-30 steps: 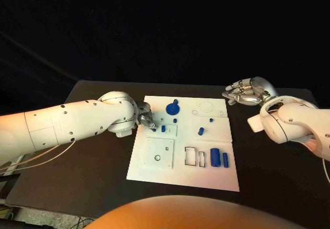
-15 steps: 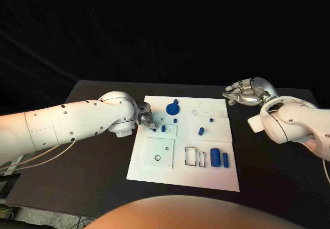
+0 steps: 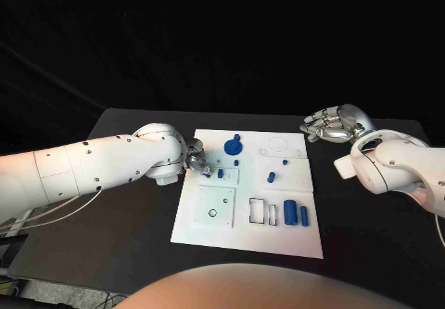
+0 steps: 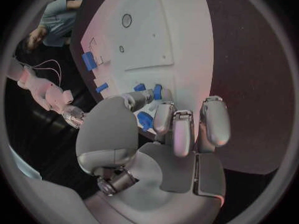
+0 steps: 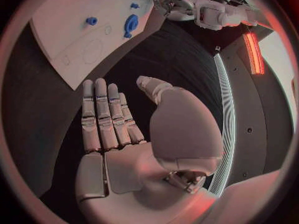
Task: Assemble the parts on the task board
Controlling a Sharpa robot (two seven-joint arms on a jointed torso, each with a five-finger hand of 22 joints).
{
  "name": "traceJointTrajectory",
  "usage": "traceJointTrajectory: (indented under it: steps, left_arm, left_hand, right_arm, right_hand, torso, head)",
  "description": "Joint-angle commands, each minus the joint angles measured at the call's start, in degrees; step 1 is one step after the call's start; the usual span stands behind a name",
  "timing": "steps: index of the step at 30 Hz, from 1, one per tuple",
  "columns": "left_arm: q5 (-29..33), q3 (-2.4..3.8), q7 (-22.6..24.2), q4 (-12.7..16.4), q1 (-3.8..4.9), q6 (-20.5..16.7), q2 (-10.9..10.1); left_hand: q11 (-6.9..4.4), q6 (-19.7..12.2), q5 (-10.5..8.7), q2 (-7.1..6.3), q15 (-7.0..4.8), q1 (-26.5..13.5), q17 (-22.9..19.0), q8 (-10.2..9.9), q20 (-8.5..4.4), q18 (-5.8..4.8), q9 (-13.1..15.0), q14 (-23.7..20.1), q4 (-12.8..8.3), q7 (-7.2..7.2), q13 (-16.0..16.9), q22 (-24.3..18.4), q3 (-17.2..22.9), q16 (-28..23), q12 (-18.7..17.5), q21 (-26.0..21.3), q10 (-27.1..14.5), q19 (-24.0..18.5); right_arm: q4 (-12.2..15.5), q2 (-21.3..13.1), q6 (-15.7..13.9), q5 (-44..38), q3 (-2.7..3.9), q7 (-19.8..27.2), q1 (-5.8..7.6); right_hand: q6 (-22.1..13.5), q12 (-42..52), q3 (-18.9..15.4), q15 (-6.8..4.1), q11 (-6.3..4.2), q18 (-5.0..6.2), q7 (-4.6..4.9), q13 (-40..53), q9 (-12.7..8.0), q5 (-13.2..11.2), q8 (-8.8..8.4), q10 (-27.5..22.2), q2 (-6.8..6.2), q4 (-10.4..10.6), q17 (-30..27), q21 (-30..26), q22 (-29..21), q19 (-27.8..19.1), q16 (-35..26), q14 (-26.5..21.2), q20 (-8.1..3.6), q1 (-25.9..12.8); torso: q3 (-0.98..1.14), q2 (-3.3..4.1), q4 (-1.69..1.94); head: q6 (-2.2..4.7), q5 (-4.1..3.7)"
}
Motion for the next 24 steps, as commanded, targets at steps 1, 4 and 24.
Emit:
traceJointTrajectory:
  steps: [1,4,24]
  left_arm:
    - [0.4,-0.08,-0.7,0.0,-0.12,2.5,0.1]
    - [0.5,-0.08,-0.8,-0.1,-0.12,2.6,0.2]
    - [0.8,-0.08,-0.8,-1.3,-0.12,2.1,0.6]
  left_hand:
    - [-0.33,1.9,-0.27,-0.18,-0.36,-1.2,15.1,-0.4,-0.37,-0.08,7.4,6.0,0.7,-1.74,-0.1,8.6,-1.1,0.2,-0.4,-0.3,0.2,0.2]
    - [-0.36,2.0,-0.27,-0.37,-0.38,-1.7,15.1,-0.5,-0.40,-0.09,7.3,6.0,1.0,-1.77,-0.2,8.6,-1.6,0.2,-0.4,-0.3,0.2,0.3]
    - [-0.41,2.2,-0.50,-0.67,-0.45,-4.1,15.1,-0.6,-0.49,-0.11,6.9,6.0,3.0,-1.81,-0.4,8.8,-4.5,0.2,-0.5,-0.4,0.1,0.3]
  right_arm:
    - [0.0,0.1,0.9,-0.6,0.01,0.2,-0.06]
    - [0.0,0.1,0.9,-0.6,0.01,0.2,-0.08]
    - [0.1,0.1,1.0,-0.6,0.01,0.2,-0.13]
  right_hand:
    - [-0.4,-0.3,0.0,0.18,0.22,0.57,1.56,0.0,-0.1,0.2,0.38,-0.2,-0.05,-0.4,-0.1,-0.3,0.0,0.1,-0.2,-0.3,0.51,-0.5]
    - [-0.5,-0.3,0.0,0.21,0.24,0.56,1.57,-0.1,-0.1,0.1,0.39,-0.3,-0.05,-0.4,-0.1,-0.4,-0.1,0.0,-0.3,-0.3,0.53,-0.6]
    - [-0.5,-0.3,-0.3,0.33,0.32,0.56,1.64,-0.4,-0.2,0.1,0.42,-0.3,-0.05,-0.4,-0.2,-0.7,-0.6,-0.1,-0.7,-0.5,0.65,-1.0]
  torso:
    - [-0.01,-0.02,0.00]
    - [-0.01,0.00,-0.02]
    - [-0.02,0.01,-0.02]
  head:
    - [0.01,-0.01]
    - [0.01,0.00]
    - [0.01,-0.10]
